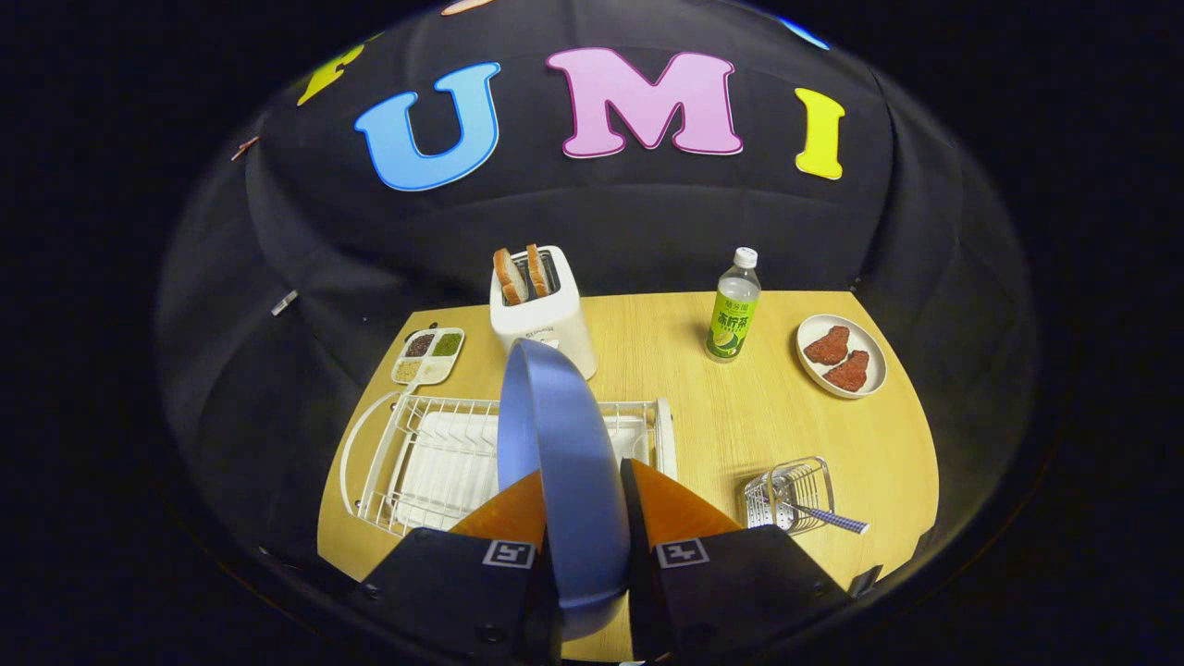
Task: Take the plate from the dish rack, then take the spoon from the basket and place it into the plate.
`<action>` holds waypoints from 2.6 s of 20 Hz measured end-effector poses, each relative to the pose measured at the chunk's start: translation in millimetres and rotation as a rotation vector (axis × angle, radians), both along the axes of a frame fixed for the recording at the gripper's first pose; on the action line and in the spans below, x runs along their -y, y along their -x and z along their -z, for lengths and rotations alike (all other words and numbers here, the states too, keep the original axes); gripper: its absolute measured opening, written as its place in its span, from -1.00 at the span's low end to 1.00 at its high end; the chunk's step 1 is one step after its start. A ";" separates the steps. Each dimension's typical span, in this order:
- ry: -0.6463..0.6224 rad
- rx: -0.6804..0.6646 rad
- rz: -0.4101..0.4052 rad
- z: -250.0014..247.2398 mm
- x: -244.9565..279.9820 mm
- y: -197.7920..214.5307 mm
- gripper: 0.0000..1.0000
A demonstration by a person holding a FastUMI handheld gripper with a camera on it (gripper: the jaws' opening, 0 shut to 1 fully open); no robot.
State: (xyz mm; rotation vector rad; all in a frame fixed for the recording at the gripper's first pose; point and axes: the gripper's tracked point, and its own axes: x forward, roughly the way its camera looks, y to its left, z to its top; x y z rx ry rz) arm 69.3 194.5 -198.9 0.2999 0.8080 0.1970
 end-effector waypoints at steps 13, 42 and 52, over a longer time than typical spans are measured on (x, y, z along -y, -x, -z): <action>-0.220 -0.129 -0.122 44.9 23.5 134.6 -0.36; -0.390 -0.472 0.035 228.1 27.4 217.0 0.16; -0.294 -0.352 0.018 199.5 67.0 207.7 0.96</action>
